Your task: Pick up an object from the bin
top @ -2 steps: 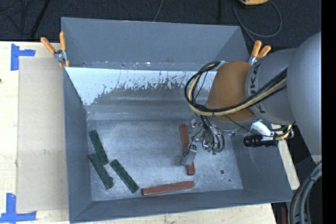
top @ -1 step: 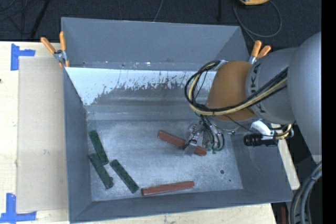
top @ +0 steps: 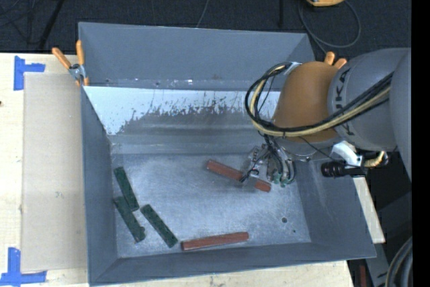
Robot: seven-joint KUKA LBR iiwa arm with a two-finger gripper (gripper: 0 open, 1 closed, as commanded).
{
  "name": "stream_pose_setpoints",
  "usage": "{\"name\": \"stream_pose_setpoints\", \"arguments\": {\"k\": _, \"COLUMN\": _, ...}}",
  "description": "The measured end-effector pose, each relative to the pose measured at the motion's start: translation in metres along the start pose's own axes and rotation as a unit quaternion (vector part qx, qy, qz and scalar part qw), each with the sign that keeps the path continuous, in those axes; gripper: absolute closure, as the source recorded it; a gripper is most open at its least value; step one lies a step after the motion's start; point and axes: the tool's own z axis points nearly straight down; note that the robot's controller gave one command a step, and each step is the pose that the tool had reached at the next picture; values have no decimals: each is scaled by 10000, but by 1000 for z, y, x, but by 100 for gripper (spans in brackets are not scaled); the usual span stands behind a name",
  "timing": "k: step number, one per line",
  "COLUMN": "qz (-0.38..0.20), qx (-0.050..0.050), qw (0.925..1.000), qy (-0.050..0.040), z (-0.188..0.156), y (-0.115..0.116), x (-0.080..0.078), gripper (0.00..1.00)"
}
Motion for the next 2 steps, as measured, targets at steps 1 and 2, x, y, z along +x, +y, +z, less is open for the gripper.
{"name": "stream_pose_setpoints", "arguments": {"k": 1, "qz": -26, "qx": 10, "qw": 10000, "qy": 17, "z": 1, "y": 0, "x": 0, "gripper": 100}}
{"name": "stream_pose_setpoints", "arguments": {"k": 2, "qz": -50, "qx": 5, "qw": 10000, "qy": 9, "z": -17, "y": 1, "x": 0, "gripper": 100}}
